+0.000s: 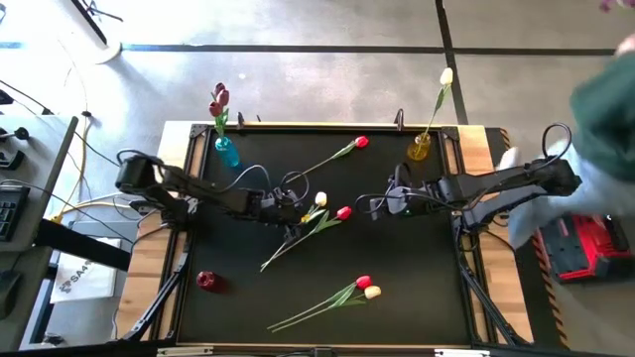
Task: Sort flowers into vase by color
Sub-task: Put the center yellow flower into the yellow vase
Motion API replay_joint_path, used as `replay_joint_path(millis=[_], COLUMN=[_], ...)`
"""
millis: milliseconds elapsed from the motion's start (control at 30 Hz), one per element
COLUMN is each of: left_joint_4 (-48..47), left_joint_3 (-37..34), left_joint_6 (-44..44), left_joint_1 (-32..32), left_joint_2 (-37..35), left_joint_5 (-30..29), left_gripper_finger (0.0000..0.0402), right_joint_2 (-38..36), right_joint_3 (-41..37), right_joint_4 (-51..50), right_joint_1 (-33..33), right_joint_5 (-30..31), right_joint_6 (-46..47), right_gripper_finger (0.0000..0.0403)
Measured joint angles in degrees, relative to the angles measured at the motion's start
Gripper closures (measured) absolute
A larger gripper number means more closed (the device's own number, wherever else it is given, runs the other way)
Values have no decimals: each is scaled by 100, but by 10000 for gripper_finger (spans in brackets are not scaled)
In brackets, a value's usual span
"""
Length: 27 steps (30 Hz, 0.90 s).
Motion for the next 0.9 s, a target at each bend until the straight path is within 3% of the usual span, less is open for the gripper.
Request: replay_joint_path(millis=[267, 533, 900], left_joint_4=[559, 625, 562], left_joint_3=[4, 24, -4], left_joint_6=[95, -130, -166], left_joint_1=[7, 40, 42], left_joint_2=[602, 906, 483], left_joint_5=[402, 252, 215], left_gripper_finger=[207, 257, 391], right_joint_2=[0, 0, 0], right_joint_3=[0, 0, 0], right_joint_4=[-3, -20, 38], right_joint_1=[0, 0, 0], right_joint_5=[-13, -15, 125], right_joint_6=[0, 0, 17], right_gripper_finger=[240, 240, 240])
